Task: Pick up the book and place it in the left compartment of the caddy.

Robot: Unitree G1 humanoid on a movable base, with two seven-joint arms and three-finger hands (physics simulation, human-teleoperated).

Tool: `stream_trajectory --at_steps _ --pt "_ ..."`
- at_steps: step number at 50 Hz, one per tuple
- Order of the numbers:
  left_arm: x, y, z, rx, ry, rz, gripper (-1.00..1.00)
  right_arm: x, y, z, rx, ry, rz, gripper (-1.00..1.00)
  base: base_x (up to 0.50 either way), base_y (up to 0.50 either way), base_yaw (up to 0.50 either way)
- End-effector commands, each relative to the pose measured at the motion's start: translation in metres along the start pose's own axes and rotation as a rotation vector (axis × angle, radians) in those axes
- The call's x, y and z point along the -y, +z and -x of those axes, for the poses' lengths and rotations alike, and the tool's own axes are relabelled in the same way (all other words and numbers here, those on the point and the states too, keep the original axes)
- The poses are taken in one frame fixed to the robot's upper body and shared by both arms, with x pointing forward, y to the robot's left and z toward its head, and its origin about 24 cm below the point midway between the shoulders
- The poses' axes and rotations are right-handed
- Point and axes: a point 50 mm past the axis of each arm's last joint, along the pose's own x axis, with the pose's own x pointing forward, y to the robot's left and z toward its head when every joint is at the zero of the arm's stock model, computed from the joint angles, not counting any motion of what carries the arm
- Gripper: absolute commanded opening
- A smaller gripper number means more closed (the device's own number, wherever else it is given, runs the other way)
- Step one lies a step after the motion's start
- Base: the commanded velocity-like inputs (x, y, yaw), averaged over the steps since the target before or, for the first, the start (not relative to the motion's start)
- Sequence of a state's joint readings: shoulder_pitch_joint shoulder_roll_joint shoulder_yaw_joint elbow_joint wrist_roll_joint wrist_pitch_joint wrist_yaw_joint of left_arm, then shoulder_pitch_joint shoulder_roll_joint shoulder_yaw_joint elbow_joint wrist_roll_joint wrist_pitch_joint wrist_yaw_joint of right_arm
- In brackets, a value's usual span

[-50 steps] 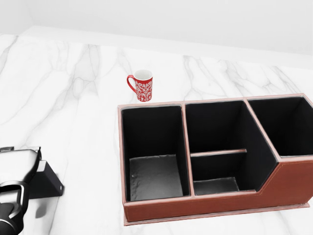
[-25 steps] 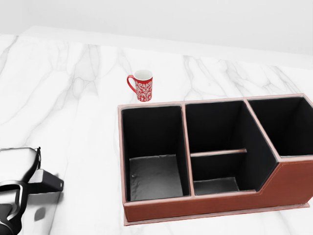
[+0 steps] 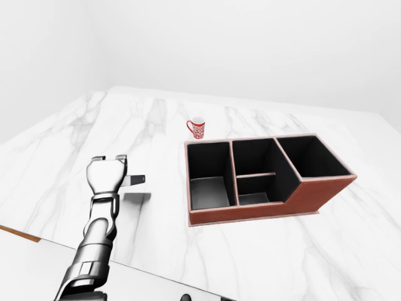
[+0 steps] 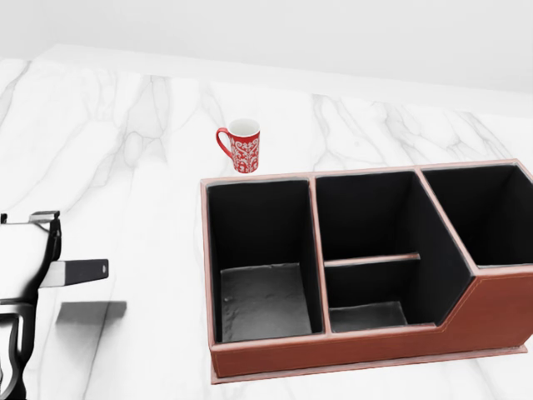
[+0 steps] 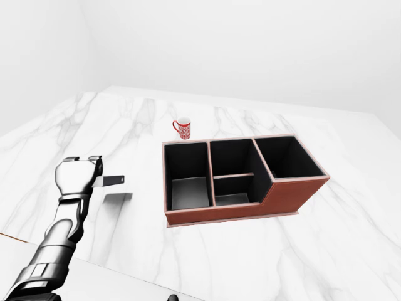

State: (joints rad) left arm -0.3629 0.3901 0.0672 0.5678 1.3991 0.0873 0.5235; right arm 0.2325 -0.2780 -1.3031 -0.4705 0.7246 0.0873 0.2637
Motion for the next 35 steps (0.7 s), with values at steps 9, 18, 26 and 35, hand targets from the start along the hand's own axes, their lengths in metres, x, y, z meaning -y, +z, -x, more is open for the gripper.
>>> stream_trajectory --at_steps 9,18,26,35 --pt "-0.054 0.005 0.003 0.014 0.265 -0.02 -1.0 0.0 -0.004 0.0 -0.013 -0.004 -0.006 1.0 0.0 0.0 0.0" --pt "-0.081 0.012 0.019 0.014 0.384 -0.016 -1.0 0.0 0.0 0.0 0.001 -0.003 -0.005 1.0 0.0 0.0 0.0" --pt "-0.104 0.021 0.028 0.003 0.474 0.011 -1.0 0.001 -0.002 0.0 -0.006 -0.003 -0.006 1.0 0.0 0.0 0.0" --pt "-0.118 0.029 0.033 0.009 0.473 0.031 -1.0 0.001 0.0 0.0 -0.002 -0.004 -0.004 1.0 0.0 0.0 0.0"
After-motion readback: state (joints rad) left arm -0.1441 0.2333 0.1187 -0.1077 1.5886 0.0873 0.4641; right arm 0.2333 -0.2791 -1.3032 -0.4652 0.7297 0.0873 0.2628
